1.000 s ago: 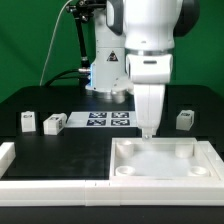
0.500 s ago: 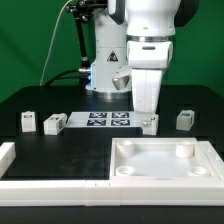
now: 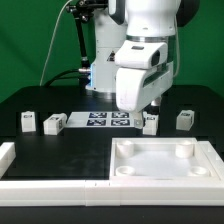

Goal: Assemble one leg

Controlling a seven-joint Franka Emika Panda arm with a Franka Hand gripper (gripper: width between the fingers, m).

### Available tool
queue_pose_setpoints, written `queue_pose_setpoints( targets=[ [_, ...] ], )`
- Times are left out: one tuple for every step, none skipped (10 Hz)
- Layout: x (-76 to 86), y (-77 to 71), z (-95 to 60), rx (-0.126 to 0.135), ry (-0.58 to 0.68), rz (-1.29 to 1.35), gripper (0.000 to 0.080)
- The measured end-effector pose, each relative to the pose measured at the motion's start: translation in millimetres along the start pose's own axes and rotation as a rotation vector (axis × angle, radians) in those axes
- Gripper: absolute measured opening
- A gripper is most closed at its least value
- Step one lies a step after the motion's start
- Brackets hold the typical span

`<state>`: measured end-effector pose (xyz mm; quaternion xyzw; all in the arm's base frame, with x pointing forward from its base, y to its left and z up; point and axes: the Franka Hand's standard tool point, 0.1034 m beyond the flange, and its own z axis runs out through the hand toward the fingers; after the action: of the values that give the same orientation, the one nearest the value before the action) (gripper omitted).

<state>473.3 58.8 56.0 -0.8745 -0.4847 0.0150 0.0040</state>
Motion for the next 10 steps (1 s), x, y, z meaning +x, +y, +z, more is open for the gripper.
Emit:
queue_pose_setpoints(
  targets=[
    [-4.1, -5.6, 2.4, 0.0, 0.026, 0.174, 0.0649],
    [-13.8, -15.3, 7.3, 0.018, 0.032, 0.32, 0.0649],
    [-20.3, -20.1, 11.8, 0.029, 0.042, 0.412, 0.0649],
    [-24.3, -26.5, 15.1, 0.048, 0.039, 0.577, 0.0649],
    [-22.5, -31.9, 15.2, 0.04, 0.054, 0.694, 0.0649],
    [-17.9, -38.1, 14.1, 0.037, 0.062, 0.802, 0.0649],
    [-15.6, -37.3, 11.9, 0.038, 0.068, 0.85, 0.0649],
    [-15.6, -37.9, 12.7, 0.046, 0.067, 0.933, 0.0649],
    [-14.9, -38.6, 12.8, 0.05, 0.067, 0.974, 0.0649],
    [-14.6, -40.0, 13.0, 0.065, 0.067, 1.103, 0.0649]
  ],
)
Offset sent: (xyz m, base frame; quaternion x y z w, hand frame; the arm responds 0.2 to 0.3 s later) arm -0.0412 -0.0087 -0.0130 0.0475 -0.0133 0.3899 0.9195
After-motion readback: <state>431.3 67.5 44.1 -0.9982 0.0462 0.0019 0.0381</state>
